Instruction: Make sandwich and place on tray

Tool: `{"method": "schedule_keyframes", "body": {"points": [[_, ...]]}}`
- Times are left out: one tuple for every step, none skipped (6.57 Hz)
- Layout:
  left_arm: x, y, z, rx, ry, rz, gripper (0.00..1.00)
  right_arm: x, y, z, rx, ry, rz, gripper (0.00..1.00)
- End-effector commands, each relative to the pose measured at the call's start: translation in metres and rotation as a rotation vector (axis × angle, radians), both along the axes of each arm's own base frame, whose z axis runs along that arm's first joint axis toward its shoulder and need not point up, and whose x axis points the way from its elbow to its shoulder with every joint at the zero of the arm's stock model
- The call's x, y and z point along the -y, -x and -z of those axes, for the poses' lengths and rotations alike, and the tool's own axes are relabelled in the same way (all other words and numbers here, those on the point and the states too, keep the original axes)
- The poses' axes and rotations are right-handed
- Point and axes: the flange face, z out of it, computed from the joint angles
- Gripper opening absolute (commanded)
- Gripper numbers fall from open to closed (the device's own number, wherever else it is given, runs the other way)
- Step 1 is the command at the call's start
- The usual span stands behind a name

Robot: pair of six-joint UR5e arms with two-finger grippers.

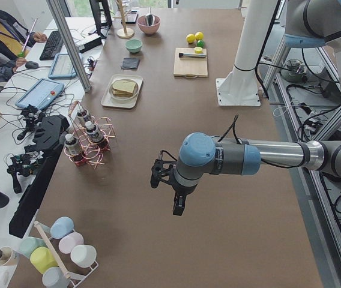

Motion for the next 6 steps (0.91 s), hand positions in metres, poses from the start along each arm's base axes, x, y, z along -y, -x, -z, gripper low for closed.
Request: {"method": "schedule_keyframes", "body": {"points": [[-0.0041,0.0001,-0.0044,0.007,-0.018,0.001,0.98,0.0012,0.0002,0.0005,-0.001,-0.001,0.000,1.00],[-0.0076,-0.0006,-0.0041,0.008,-0.029,0.000,0.98,0.0019,0.0003,0.0021,0.001,-0.006,0.001,1.00],[-0.0103,-0.0011,-0.0062,0.007,-0.023,0.000,0.98,0.0019,0.0004,0.0021,0.001,-0.006,0.001,1.00],[-0.0105,-0.0010,-0.0071,0.008,-0.021,0.001,0.98,0.0025,0.0004,0.0026,0.001,-0.006,0.001,1.00],[-0.0108,-0.0017,-0.0060,0.007,-0.023,-0.001,0.98,0.0026,0.0004,0.0027,0.001,-0.007,0.001,1.00],[-0.0110,-0.0012,-0.0060,0.007,-0.024,-0.001,0.98,0.0018,0.0003,0.0020,0.001,-0.004,0.001,1.00]]}}
